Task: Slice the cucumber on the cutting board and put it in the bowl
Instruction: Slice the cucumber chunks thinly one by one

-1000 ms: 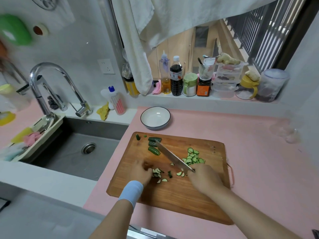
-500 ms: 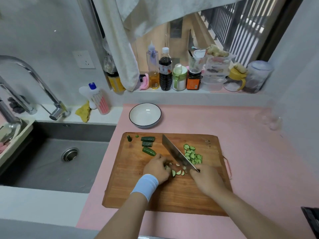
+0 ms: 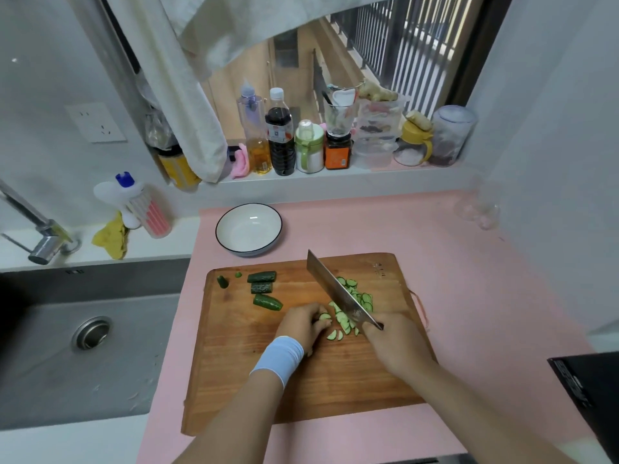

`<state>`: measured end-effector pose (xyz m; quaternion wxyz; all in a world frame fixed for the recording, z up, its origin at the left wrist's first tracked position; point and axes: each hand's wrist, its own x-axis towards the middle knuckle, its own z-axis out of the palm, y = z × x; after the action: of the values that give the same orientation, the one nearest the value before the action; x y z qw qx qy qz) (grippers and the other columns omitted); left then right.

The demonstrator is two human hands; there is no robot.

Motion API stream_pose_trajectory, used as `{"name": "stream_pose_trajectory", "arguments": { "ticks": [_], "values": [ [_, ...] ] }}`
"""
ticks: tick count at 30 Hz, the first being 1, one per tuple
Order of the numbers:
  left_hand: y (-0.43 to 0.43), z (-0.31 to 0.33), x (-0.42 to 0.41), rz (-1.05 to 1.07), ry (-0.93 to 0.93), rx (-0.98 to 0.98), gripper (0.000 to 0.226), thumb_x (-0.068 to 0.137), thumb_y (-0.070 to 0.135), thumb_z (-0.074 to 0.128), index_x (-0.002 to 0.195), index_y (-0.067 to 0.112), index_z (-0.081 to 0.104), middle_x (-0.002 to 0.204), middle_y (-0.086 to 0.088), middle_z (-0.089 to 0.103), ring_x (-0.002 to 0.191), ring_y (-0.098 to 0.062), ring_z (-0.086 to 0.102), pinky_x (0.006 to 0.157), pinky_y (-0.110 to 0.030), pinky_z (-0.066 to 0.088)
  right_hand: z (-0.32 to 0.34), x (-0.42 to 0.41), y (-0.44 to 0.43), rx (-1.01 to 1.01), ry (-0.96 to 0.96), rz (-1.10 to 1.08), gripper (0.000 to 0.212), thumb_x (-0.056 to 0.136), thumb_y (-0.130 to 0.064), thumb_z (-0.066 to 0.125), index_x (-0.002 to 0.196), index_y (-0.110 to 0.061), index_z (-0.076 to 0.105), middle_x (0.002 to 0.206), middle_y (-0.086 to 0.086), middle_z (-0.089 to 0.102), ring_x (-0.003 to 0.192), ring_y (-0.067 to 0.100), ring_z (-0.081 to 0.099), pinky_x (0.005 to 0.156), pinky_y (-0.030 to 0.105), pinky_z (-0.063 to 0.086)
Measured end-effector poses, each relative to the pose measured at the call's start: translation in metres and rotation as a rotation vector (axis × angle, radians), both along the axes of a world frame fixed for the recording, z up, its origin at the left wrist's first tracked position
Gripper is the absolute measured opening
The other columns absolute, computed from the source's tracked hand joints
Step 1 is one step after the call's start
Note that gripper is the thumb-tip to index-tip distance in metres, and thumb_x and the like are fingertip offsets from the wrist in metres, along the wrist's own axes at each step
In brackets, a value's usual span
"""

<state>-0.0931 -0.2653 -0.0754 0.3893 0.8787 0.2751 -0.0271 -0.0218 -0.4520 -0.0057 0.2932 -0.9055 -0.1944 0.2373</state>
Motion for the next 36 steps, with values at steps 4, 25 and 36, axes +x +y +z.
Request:
{"name": "stream_pose_trajectory", "arguments": {
  "ticks": [4, 25, 36],
  "values": [
    [0.004, 0.006, 0.015, 0.074, -0.013, -0.142, 0.017, 0.084, 0.037, 0.074, 0.086, 0.02, 0.068, 0.078, 0.0, 0.071, 0.07, -0.022, 0.068, 0.06, -0.028, 0.054, 0.0, 0.002, -0.003, 0.004, -0.007, -0.035, 0.037, 0.095, -0.032, 0.057, 0.059, -0.037, 0.055, 0.056, -0.007, 0.059, 0.058, 0.012, 0.058, 0.052, 0.029, 0.038],
    [-0.003, 0.029, 0.031, 0.014, 0.179, -0.104, 0.026, 0.097, 0.048, 0.047, 0.101, 0.023, 0.055, 0.084, -0.004, 0.071, 0.05, -0.02, 0.061, 0.06, -0.034, 0.058, 0.012, 0.022, 0.001, 0.023, -0.007, 0.086, 0.022, 0.099, -0.032, 0.053, 0.085, -0.028, 0.07, 0.062, -0.004, 0.062, 0.054, 0.01, 0.055, 0.049, 0.025, 0.035],
    [0.006, 0.035, 0.0, 0.232, 0.005, -0.27, 0.019, 0.084, 0.012, 0.072, 0.1, 0.023, 0.071, 0.077, 0.003, 0.075, 0.066, -0.01, 0.071, 0.066, -0.02, 0.057, 0.011, 0.016, 0.008, 0.039, 0.008, 0.139, 0.021, 0.098, -0.03, 0.053, 0.091, -0.032, 0.072, 0.061, -0.004, 0.064, 0.049, 0.009, 0.052, 0.046, 0.025, 0.035]
  ]
}}
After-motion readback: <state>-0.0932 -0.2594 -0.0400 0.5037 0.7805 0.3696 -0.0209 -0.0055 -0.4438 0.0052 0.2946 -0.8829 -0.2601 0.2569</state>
